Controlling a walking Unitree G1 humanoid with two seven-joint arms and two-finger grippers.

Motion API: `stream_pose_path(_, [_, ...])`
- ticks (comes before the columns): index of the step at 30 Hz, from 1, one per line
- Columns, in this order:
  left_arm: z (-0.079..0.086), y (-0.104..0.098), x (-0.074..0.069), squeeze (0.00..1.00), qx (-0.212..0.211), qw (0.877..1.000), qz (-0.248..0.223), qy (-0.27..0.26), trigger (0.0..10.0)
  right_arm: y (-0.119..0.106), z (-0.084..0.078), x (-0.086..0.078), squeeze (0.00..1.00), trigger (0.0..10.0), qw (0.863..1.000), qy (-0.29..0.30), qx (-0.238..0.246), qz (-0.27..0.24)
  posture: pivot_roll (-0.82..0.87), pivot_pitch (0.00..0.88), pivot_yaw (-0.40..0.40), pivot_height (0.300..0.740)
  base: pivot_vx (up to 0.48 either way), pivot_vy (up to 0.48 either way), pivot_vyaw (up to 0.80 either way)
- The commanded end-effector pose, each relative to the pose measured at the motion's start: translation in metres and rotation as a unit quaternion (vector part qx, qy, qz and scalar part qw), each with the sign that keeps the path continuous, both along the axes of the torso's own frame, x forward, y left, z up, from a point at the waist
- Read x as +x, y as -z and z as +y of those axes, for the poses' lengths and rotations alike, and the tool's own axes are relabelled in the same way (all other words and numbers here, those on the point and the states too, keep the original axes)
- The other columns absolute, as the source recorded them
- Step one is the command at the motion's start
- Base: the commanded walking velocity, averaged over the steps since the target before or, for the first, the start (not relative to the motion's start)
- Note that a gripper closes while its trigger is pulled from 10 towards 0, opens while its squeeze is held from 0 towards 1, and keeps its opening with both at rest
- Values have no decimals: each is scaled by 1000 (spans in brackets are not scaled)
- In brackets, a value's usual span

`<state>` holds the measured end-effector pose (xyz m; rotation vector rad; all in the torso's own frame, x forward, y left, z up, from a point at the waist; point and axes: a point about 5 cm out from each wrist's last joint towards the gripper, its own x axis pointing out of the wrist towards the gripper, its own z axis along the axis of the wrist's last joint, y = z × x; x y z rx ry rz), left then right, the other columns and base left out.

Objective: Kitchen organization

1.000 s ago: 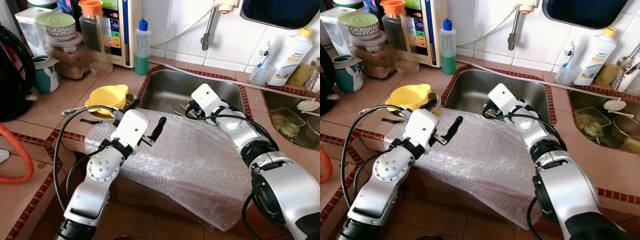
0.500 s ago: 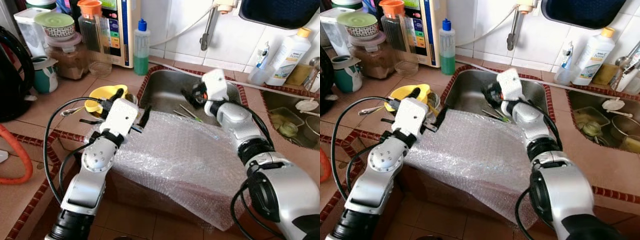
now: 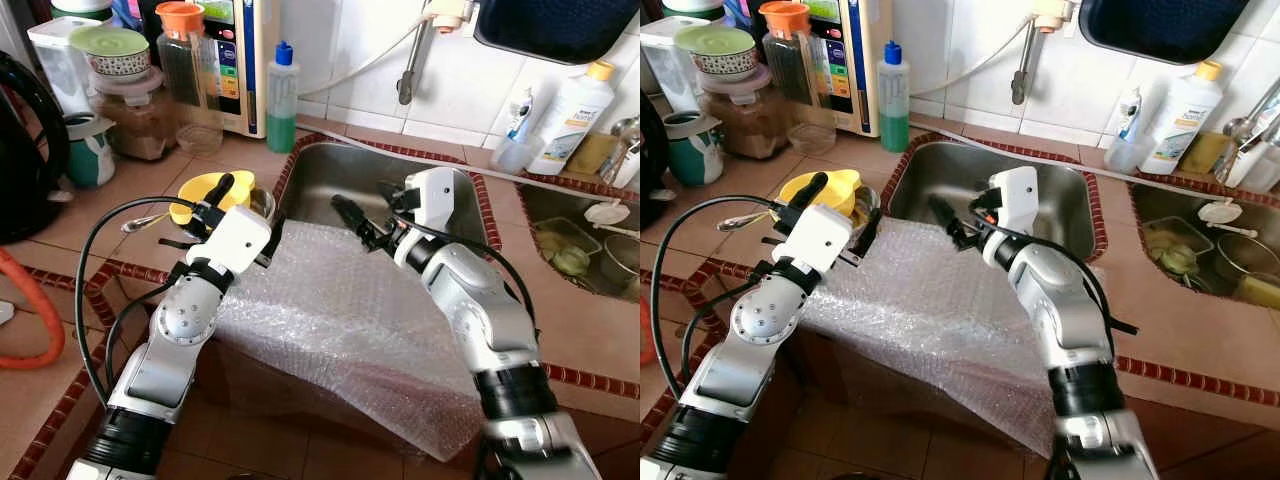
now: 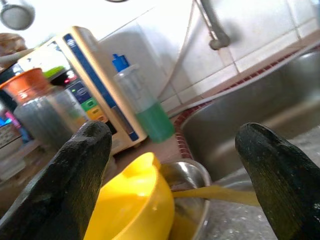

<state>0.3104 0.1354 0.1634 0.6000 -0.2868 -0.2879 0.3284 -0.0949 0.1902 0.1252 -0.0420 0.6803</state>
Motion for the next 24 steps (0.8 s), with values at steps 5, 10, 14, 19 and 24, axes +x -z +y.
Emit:
stream_pose_path(5, [-10, 2, -1, 0, 25, 999, -18, 20, 10000, 3, -9, -15, 843, 10000, 999, 23, -3, 38, 70, 0, -69, 740, 0, 0, 0])
stream_pose_path(10, [-14, 6, -2, 0, 16, 1000, -14, 22, 10000, 9, -9, -22, 341, 10000, 997, 53, 2, 56, 63, 0, -58, 740, 0, 0, 0])
stream_pose_path(14, [-20, 6, -2, 0, -1, 1000, -13, 20, 10000, 13, -9, -23, 0, 10000, 996, 71, 0, 62, 60, 0, -52, 740, 0, 0, 0])
stream_pose_path(19, [-24, 6, -2, 0, -14, 1000, -11, 18, 10000, 14, -8, -24, 0, 10000, 994, 85, 3, 76, 59, 0, -48, 740, 0, 0, -292])
stream_pose_path(24, [-24, 9, -4, 0, -19, 1000, -6, 15, 10000, 13, -10, -23, 0, 10000, 993, 96, 6, 74, 59, 0, -34, 740, 0, 0, -770])
